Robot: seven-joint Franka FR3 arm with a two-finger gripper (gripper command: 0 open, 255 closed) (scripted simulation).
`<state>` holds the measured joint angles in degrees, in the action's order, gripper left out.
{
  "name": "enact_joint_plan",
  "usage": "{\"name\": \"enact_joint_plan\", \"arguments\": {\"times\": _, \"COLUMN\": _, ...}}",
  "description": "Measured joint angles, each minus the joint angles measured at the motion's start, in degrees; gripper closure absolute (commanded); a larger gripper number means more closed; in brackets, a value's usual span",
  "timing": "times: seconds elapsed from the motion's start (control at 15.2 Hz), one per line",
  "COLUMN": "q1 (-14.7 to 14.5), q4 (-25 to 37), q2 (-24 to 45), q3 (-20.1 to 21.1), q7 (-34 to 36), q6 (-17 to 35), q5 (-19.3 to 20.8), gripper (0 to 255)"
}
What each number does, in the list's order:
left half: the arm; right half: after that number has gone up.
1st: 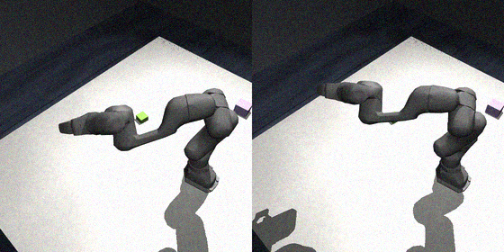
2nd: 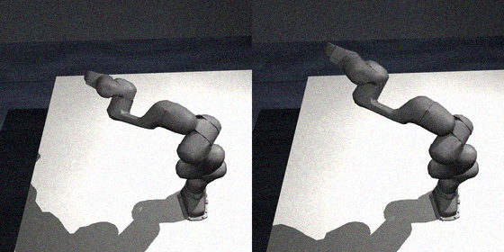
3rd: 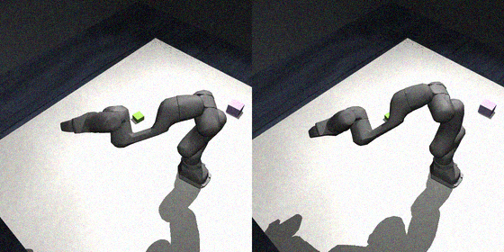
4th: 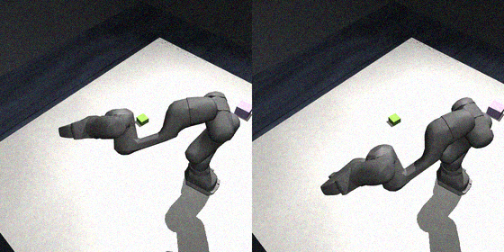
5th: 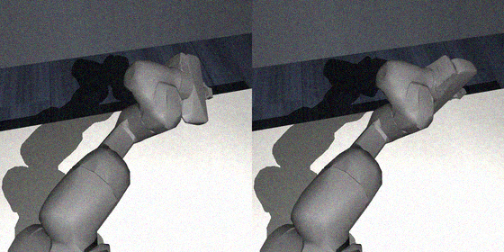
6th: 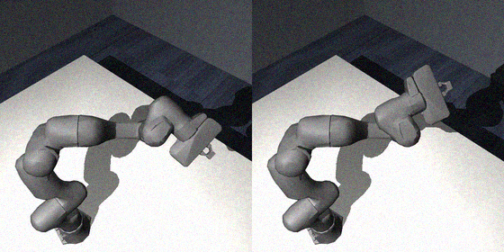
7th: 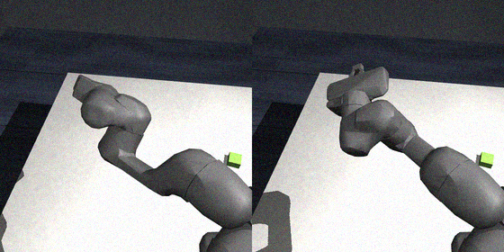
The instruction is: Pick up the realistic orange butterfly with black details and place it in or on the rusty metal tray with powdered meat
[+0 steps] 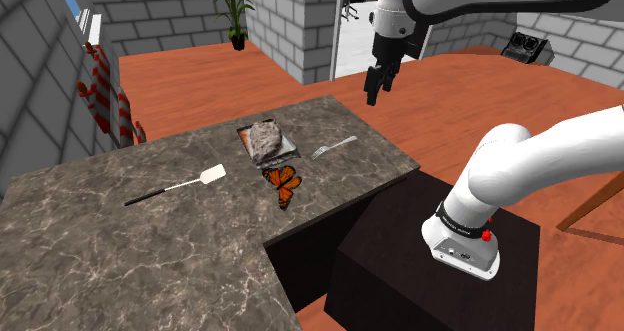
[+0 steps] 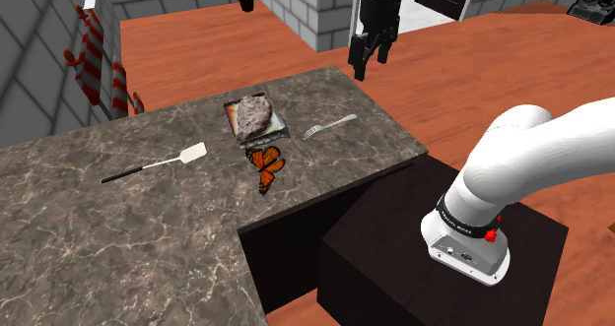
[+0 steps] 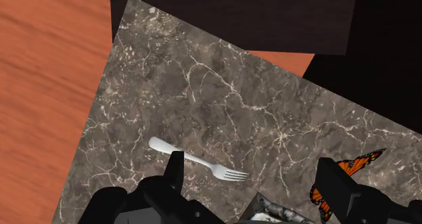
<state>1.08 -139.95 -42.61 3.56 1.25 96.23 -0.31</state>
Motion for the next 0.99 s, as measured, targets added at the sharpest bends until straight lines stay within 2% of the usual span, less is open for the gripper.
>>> {"name": "enact_joint_plan", "arguments": {"times": 0.26, "q1": -0.5, "q4": 0.0, "q2": 3.0, "q3": 2.2, "q7": 1.8, "q6": 3.1, "q5": -0.1, "gripper": 0}}
{"name": "enact_joint_plan", "arguments": {"times": 0.59, "q1": -1.7, "q4": -0.2, "q2": 10.5, "q3": 8.0, "q7": 7.2, "q6": 11.2, "q5": 0.1, "gripper": 0}}
{"name": "enact_joint_plan", "arguments": {"times": 0.99, "q1": -1.7, "q4": 3.0, "q2": 22.2, "q3": 14.3, "q7": 14.3, "q6": 19.4, "q5": 3.7, "gripper": 0}}
